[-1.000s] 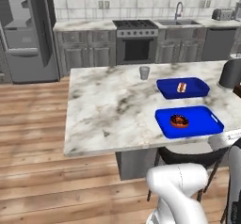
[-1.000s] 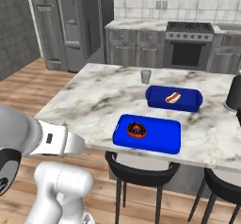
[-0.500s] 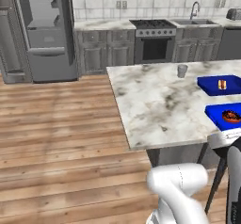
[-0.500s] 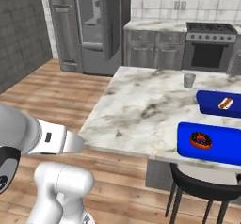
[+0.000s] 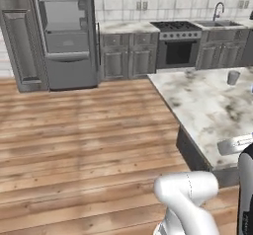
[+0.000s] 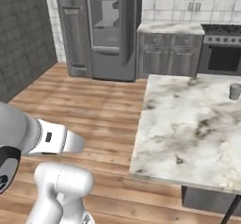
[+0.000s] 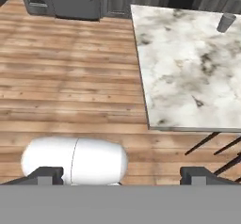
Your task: Take the cake and donut from the fridge and place them on the empty tray on the dining counter.
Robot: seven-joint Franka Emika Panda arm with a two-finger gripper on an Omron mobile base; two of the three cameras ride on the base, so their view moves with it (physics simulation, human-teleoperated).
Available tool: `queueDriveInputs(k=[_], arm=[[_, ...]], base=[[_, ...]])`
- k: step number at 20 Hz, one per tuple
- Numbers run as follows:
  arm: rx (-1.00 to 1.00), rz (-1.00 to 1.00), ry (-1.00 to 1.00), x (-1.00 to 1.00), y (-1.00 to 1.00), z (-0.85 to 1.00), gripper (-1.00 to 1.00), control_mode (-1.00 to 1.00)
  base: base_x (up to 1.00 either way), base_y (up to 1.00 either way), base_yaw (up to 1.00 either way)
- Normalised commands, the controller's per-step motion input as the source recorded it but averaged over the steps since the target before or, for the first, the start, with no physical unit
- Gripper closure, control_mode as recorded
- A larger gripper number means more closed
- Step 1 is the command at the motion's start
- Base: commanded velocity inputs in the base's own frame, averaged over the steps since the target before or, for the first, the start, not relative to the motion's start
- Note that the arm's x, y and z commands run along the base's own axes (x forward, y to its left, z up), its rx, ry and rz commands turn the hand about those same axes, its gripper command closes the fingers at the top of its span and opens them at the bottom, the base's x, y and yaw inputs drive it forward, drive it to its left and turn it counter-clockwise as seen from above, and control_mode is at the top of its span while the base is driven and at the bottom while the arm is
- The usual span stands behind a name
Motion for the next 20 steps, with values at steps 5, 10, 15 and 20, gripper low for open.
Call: queueDriveInputs(k=[5,10,15,20], arm=[[0.00,0.00,0.00,0.00,0.00,0.00,-1.00,1.00],[0.00,0.00,0.00,0.00,0.00,0.00,-1.00,1.00],[0.00,0.00,0.00,0.00,0.00,0.00,-1.00,1.00],[0.00,0.00,0.00,0.00,0.00,0.00,-1.00,1.00]], base=[[0.87,1.00,-0.03],[1.00,1.00,0.00],[1.00,1.00,0.00],[1.00,0.67,0.00]])
